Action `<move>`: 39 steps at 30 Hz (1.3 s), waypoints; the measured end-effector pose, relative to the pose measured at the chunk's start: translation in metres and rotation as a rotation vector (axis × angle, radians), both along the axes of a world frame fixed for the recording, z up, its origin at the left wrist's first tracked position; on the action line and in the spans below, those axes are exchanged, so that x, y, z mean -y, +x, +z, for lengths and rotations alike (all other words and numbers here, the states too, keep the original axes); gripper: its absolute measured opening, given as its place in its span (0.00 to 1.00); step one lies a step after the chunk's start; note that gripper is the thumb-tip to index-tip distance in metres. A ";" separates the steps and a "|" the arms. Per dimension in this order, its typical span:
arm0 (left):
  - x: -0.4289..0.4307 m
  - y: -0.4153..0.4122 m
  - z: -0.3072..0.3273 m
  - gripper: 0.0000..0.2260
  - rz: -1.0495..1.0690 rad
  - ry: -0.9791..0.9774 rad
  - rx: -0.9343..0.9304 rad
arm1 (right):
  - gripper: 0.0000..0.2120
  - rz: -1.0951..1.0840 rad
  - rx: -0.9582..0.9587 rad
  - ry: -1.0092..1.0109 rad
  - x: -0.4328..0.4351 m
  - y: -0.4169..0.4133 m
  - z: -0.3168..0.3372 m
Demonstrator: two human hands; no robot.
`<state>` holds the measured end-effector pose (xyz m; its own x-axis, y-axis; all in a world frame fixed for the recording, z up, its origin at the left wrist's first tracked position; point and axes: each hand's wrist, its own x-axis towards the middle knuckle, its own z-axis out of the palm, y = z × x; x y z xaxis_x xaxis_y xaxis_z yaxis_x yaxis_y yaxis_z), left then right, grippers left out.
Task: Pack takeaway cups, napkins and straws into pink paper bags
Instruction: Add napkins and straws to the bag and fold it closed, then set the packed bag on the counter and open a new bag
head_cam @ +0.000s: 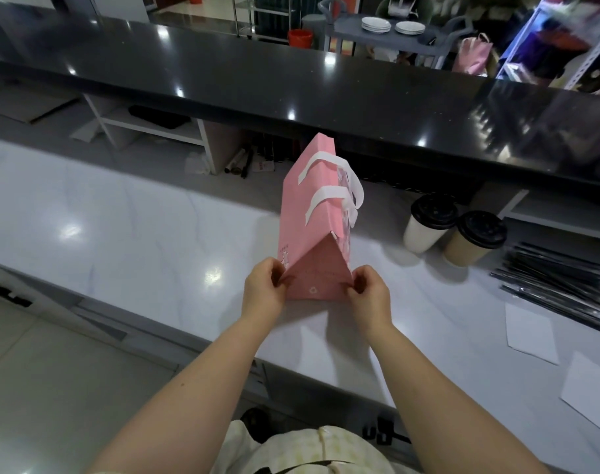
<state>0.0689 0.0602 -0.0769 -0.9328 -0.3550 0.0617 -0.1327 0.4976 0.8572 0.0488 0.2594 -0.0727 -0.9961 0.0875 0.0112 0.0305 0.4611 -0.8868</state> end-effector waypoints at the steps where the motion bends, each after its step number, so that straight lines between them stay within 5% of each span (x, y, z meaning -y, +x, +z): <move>1: 0.000 0.000 0.000 0.14 0.004 -0.012 -0.006 | 0.12 0.005 -0.003 0.004 0.000 0.000 0.000; 7: 0.020 0.020 -0.009 0.17 0.066 -0.013 -0.060 | 0.11 0.080 -0.005 0.050 0.019 0.021 -0.006; 12: 0.055 0.014 0.006 0.16 0.334 0.109 -0.120 | 0.23 0.679 0.029 0.097 0.043 0.040 -0.009; 14: 0.062 0.017 0.014 0.17 0.401 0.215 -0.129 | 0.23 0.594 0.054 0.019 0.041 0.037 -0.010; 18: 0.052 0.046 0.015 0.02 0.412 0.377 -0.191 | 0.16 0.025 -0.022 -0.167 0.017 -0.002 0.002; 20: 0.037 0.057 0.012 0.05 0.322 0.351 -0.165 | 0.18 -0.117 -0.062 -0.256 0.003 -0.033 0.014; 24: 0.014 0.054 0.009 0.10 0.204 0.284 -0.091 | 0.29 0.081 0.099 -0.293 0.007 -0.077 0.033; 29: 0.038 0.049 0.011 0.08 0.409 0.265 -0.135 | 0.13 0.113 0.039 -0.359 0.015 -0.077 0.029; 39: 0.093 0.080 0.047 0.12 0.747 0.392 -0.281 | 0.06 0.203 0.172 -0.735 0.093 -0.053 0.054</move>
